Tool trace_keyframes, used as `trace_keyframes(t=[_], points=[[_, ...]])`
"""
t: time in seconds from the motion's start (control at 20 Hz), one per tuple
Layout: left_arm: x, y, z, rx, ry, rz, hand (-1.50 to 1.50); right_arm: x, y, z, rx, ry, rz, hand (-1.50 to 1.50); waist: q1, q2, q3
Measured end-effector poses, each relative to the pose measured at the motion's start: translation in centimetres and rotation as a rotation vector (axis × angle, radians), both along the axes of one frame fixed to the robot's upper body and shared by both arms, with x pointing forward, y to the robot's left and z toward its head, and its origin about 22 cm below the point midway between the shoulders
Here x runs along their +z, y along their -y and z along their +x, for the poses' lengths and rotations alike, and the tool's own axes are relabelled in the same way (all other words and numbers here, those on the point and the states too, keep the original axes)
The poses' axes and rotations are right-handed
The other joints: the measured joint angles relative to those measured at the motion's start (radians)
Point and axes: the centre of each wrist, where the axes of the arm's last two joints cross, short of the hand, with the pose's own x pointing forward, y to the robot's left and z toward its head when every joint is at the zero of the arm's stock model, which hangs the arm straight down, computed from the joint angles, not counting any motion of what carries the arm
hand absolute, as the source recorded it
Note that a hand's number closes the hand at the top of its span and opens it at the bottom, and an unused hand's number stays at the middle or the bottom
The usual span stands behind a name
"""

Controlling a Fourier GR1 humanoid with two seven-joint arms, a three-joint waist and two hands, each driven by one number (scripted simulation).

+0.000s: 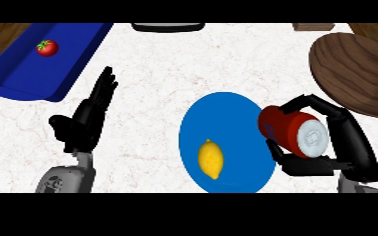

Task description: Pick the can from the plate and place it in the bowl

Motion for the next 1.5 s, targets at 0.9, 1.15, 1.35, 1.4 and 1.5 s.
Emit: trace_keyframes(t=[0.9, 1.15, 1.35, 1.4, 1.5], points=[[-0.1, 0.8, 0.2, -0.015, 0.000, -0.001, 0.00, 16.2, 1.4, 3.0, -0.307, 0.082, -0.128, 1.50, 0.014, 0.003, 0.000], [0.5, 1.4, 0.8, -0.012, 0.004, 0.003, 0.00, 16.8, 3.6, 6.3, -0.366, 0.048, -0.159, 1.50, 0.015, 0.005, 0.000], [0.3, 1.2, 0.5, -0.021, 0.005, -0.001, 0.00, 15.8, 5.9, 8.5, -0.453, 0.015, -0.264, 1.50, 0.020, 0.007, 0.000], [0.3, 1.3, 0.6, -0.022, 0.002, -0.001, 0.00, 15.6, 6.4, 9.0, -0.474, 0.011, -0.303, 1.50, 0.022, 0.008, 0.000], [0.5, 1.5, 0.5, -0.026, 0.006, -0.002, 0.00, 15.0, 7.9, 10.0, -0.508, 0.002, -0.367, 1.50, 0.025, 0.009, 0.000]])
